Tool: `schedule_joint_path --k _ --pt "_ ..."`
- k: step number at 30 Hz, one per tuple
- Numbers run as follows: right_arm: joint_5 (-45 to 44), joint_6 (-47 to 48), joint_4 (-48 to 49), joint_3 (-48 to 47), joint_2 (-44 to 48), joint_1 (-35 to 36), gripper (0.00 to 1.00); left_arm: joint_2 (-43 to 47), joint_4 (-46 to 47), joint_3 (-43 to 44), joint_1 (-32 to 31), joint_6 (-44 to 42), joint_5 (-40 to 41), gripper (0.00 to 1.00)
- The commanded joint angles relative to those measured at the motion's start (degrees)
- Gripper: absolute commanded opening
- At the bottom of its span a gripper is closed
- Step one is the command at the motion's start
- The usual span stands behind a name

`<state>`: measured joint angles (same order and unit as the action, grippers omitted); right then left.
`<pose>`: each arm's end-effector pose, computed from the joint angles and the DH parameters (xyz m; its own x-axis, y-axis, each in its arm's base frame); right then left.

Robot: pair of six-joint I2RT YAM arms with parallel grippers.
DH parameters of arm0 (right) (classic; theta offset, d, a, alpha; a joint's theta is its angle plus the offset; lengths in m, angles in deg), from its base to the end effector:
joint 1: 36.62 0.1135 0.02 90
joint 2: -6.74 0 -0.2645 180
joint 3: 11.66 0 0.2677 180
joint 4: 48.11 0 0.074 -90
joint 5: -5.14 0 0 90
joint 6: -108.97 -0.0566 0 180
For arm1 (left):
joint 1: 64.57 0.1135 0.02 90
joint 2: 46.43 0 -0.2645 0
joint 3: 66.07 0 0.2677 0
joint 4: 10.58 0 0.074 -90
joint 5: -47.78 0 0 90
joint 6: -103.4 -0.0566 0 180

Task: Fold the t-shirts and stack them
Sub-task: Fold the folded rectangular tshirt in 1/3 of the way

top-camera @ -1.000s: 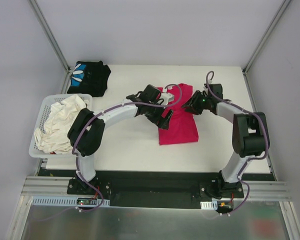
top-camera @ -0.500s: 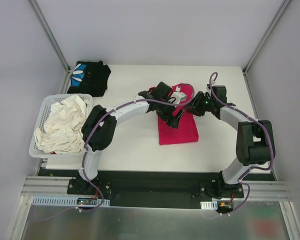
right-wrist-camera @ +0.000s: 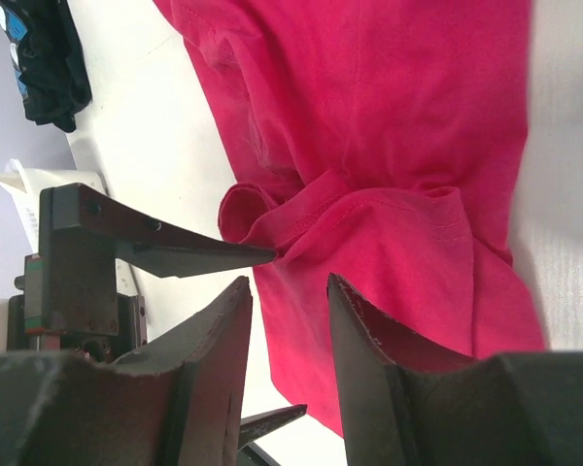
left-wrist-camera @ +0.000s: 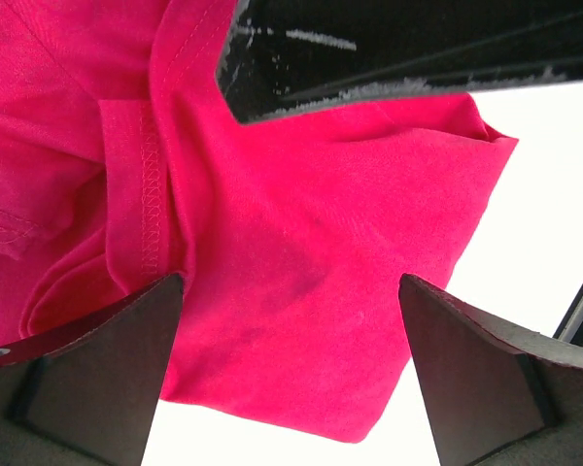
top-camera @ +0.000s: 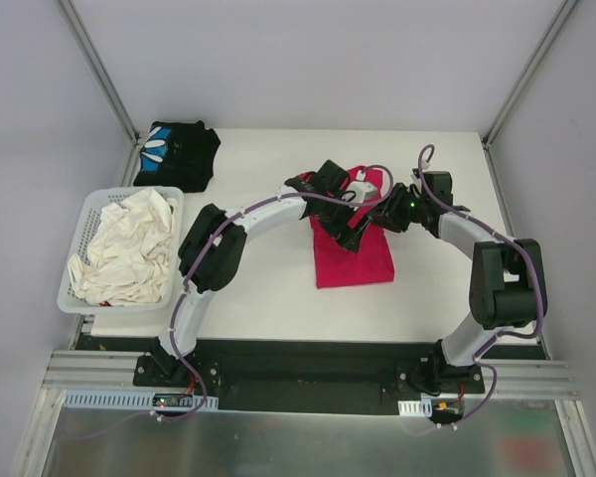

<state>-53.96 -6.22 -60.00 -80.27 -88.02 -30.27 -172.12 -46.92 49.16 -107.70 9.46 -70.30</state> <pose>0.3732 0.0708 0.1836 -0.7657 0.2823 -0.5780 -0.1890 0.7602 0.6216 0.3630 -0.3766 0.1894 -0.4731 0.5263 -0.7065 0.8729 0.3884 -0.2953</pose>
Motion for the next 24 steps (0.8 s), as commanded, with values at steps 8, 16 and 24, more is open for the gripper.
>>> schedule_joint_path --k 8,16,24 --pt "2.15 2.25 0.43 0.99 3.44 -1.43 0.4 0.62 -0.95 2.57 -0.28 -1.94 0.56 0.92" --pt "3.21 1.55 0.35 4.5 7.48 -1.43 0.4 0.62 -1.12 3.1 0.07 -4.23 3.9 0.94" --pt "3.82 1.63 -0.8 7.4 13.46 -1.52 0.4 -1.13 -1.21 4.94 3.93 -4.76 5.05 0.93"
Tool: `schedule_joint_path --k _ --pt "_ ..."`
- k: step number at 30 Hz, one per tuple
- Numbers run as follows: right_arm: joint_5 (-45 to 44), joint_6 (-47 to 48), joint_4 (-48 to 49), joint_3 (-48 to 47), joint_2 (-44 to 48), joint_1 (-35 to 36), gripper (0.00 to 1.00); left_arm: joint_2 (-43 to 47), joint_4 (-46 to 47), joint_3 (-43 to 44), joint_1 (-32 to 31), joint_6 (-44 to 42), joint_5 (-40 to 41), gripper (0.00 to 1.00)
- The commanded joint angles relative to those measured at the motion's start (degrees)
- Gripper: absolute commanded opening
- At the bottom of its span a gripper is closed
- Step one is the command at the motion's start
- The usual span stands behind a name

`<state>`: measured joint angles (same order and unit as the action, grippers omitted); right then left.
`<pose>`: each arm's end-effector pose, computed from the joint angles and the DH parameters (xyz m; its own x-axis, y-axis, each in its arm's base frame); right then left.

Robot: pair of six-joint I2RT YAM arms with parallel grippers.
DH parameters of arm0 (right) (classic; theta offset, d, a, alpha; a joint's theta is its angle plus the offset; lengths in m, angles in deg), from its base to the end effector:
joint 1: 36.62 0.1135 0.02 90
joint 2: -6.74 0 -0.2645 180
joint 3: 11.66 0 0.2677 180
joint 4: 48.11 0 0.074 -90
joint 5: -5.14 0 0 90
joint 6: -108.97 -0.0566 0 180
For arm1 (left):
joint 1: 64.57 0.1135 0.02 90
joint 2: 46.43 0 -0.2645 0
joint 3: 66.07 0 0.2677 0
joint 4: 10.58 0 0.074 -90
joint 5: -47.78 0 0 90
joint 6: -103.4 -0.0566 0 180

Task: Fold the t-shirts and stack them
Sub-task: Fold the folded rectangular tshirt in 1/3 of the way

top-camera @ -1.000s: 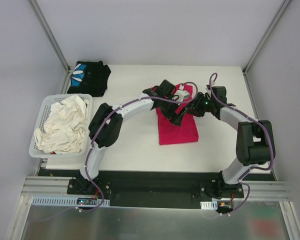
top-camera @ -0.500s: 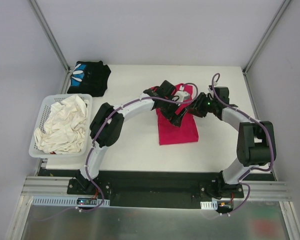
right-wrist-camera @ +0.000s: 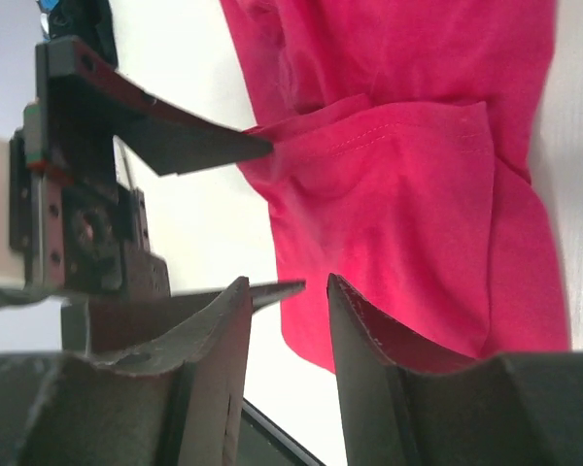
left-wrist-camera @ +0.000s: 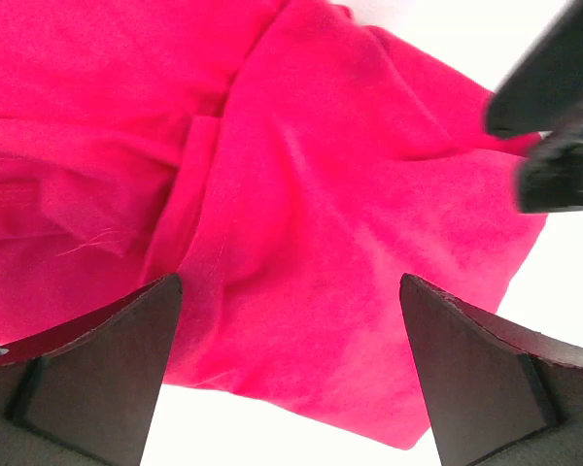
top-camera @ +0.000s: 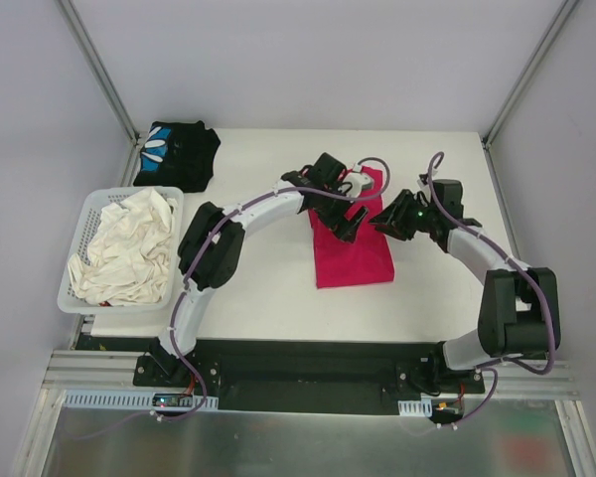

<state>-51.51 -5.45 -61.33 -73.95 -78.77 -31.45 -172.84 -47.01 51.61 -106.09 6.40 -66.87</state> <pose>0.3387 0.0619 0.1996 -0.7519 0.2787 -0.5975 -0.2250 0.7433 0.6299 0.3812 -0.3690 0.1968 -0.4267 0.5257 -0.7359 0.8812 0.4246 -0.2076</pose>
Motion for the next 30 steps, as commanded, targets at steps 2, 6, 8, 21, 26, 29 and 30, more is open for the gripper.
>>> schedule_joint_path --k 2,6,8,21,26,29,30 --pt "1.11 1.48 -1.74 1.44 5.27 -0.34 0.4 -1.29 -1.12 3.11 2.75 -1.87 1.7 0.94" --pt "1.99 2.01 -2.98 2.14 5.97 -0.42 0.4 -3.66 -1.21 4.95 4.07 -1.78 1.88 0.93" --pt "1.81 2.19 -3.77 2.41 7.37 -0.42 0.4 -4.81 -1.12 5.4 4.69 -1.96 1.79 0.93" --pt "2.43 3.25 -3.16 3.37 3.78 -3.93 0.41 10.47 -3.32 -1.97 5.22 5.15 6.62 0.92" --pt "0.85 4.03 -2.19 5.3 3.16 -4.99 0.41 22.51 -3.23 -13.82 2.24 9.55 8.38 0.91" --pt "1.2 3.6 -0.96 7.5 4.21 -4.99 0.41 27.7 -3.23 -19.36 -1.19 9.2 11.81 0.91" --pt "0.94 3.51 -0.26 9.07 4.56 -4.99 0.42 28.67 -3.23 -20.6 -1.81 9.38 12.25 0.92"
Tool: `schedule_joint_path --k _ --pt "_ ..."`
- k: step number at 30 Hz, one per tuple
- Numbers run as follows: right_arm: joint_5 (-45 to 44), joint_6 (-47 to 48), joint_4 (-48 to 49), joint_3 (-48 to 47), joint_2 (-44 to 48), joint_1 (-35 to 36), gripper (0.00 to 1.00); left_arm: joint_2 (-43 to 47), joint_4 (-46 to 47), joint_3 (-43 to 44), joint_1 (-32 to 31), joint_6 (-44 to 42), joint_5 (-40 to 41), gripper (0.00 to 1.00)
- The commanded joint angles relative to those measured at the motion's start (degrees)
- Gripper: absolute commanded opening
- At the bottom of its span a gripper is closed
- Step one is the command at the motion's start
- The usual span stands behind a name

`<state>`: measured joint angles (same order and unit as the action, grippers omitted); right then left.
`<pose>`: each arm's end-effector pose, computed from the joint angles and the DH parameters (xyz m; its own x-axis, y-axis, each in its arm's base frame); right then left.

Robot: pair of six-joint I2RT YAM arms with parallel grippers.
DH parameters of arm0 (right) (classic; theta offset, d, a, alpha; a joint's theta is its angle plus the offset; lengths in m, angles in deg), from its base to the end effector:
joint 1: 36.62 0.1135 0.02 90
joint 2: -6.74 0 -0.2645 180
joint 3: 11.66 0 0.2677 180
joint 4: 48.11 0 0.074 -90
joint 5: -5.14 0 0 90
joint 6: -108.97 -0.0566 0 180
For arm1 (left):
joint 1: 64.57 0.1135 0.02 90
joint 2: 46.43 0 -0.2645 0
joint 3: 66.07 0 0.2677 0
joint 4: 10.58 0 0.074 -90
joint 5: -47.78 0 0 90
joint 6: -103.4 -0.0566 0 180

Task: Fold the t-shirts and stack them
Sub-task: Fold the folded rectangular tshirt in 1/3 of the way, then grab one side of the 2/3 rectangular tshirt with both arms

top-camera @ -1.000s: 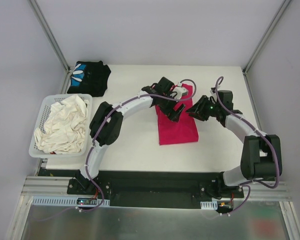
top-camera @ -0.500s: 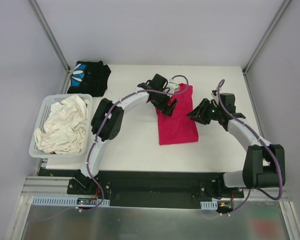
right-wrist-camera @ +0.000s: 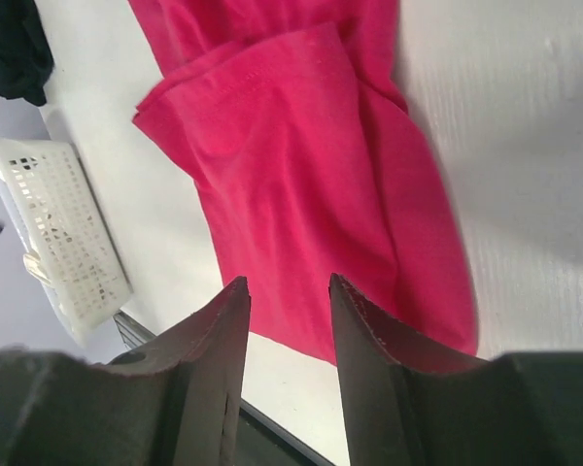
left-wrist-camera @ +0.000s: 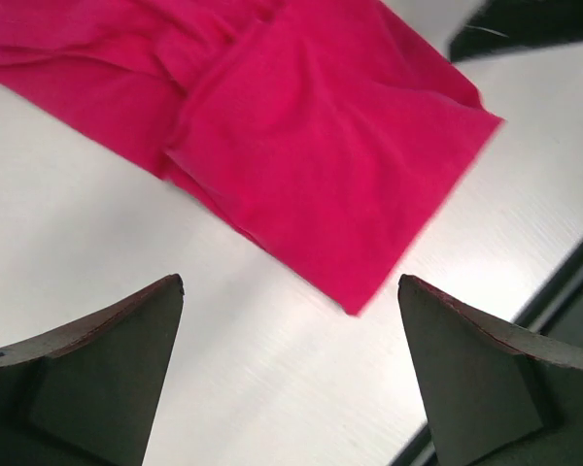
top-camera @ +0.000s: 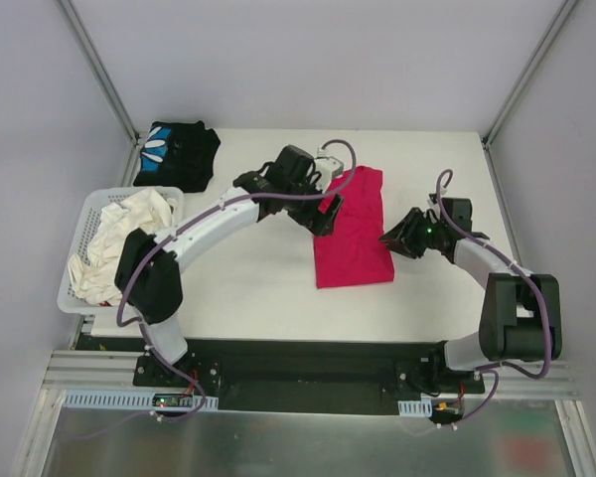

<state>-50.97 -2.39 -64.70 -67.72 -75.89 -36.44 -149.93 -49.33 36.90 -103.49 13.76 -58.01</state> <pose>0.3136 0.0325 0.1733 -0.7861 0.2999 -0.5404 -0.1321 0.7727 0.6209 0.3396 -0.2940 0.2869 -0.4974 0.3939 -0.7730 0.7653 0.6188 -0.1771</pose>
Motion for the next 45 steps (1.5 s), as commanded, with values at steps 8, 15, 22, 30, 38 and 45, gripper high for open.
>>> schedule_joint_path --k 8,15,22,30,38,45 --pt "-4.18 4.66 3.38 9.1 4.49 -0.1 0.42 12.36 4.79 -20.3 -6.35 2.98 -0.63 0.92" --pt "0.56 3.44 3.38 11.91 6.25 -1.94 0.43 12.63 12.35 -28.31 -6.35 7.02 -7.49 0.91" --pt "0.39 4.05 1.09 13.32 10.64 -3.0 0.43 11.22 14.99 -30.08 -6.87 9.48 -8.2 0.91" --pt "1.62 4.58 -1.63 14.81 14.25 -4.32 0.43 8.59 16.48 -28.58 -7.75 10.54 -8.99 0.91" --pt "2.06 4.4 -1.46 13.76 13.02 -4.76 0.44 3.75 19.12 -28.41 -8.37 11.85 -10.4 0.9" --pt "2.23 3.87 -1.02 13.58 13.2 -4.76 0.43 0.59 20.71 -27.36 -8.37 11.77 -10.75 0.9"
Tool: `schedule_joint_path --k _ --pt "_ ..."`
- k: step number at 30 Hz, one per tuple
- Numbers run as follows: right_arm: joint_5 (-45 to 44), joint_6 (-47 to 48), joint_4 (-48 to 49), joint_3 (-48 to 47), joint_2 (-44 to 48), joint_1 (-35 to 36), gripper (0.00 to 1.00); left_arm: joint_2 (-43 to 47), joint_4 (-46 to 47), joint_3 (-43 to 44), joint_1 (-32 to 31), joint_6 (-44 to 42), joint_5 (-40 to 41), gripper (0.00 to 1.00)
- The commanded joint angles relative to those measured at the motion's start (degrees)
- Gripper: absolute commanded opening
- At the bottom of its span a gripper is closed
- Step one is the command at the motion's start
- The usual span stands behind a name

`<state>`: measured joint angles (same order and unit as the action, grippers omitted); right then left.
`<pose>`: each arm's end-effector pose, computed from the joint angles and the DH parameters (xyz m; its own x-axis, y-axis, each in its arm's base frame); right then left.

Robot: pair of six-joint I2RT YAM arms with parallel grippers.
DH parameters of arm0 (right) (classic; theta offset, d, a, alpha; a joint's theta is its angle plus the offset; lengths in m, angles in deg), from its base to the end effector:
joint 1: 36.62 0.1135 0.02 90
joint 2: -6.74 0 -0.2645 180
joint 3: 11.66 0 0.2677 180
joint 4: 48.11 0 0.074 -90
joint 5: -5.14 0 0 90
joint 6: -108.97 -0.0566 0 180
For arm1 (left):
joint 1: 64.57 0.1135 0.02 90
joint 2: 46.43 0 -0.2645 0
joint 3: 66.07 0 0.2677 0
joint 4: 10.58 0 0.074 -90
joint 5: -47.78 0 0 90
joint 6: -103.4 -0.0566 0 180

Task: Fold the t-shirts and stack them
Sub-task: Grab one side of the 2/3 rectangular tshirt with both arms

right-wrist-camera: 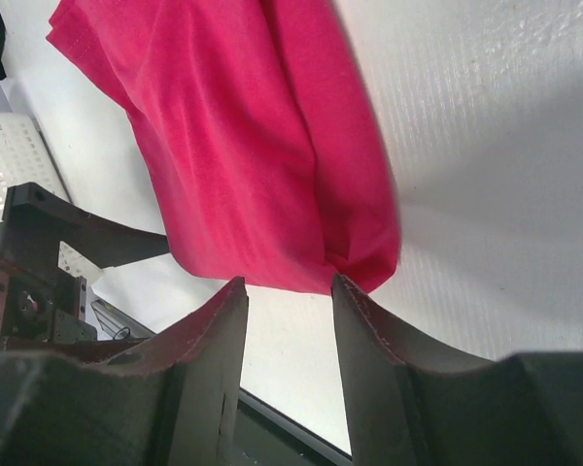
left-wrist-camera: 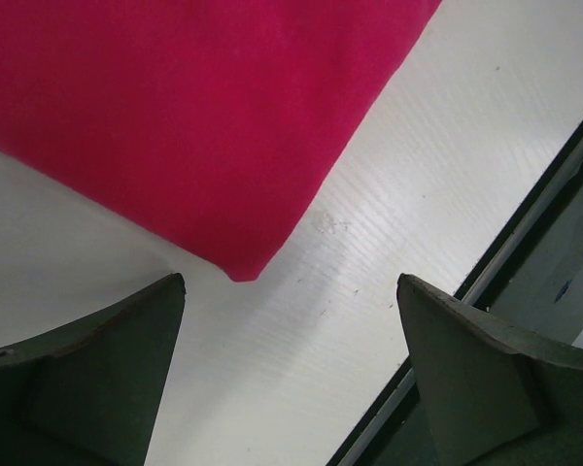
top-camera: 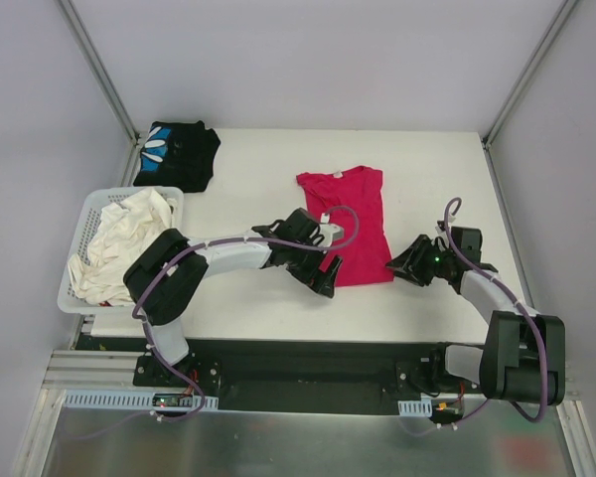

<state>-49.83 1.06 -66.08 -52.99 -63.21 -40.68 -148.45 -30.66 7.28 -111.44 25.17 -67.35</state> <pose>0.2487 0.0149 0.1463 -0.7927 0.3087 -0.5257 -0.0964 0.7880 0.6081 0.2508 -0.3029 0.1496 -0.6770 0.4526 -0.5804 0.7294 0.5178 -0.4471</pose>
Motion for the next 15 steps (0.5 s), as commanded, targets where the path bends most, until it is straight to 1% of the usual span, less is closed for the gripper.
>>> schedule_joint_path --k 1,6,15 --pt "1.1 0.51 0.44 -1.24 0.52 -0.52 0.43 -0.99 2.04 2.53 -0.41 0.1 -1.51 0.89" --pt "1.27 0.51 1.32 -1.15 -1.23 -0.52 0.41 -2.04 1.95 4.28 -0.41 -1.31 -1.07 0.9" --pt "0.92 -0.37 3.26 -0.27 -3.61 -0.52 0.4 -4.33 0.98 7.45 -0.41 -1.75 -1.77 0.88"
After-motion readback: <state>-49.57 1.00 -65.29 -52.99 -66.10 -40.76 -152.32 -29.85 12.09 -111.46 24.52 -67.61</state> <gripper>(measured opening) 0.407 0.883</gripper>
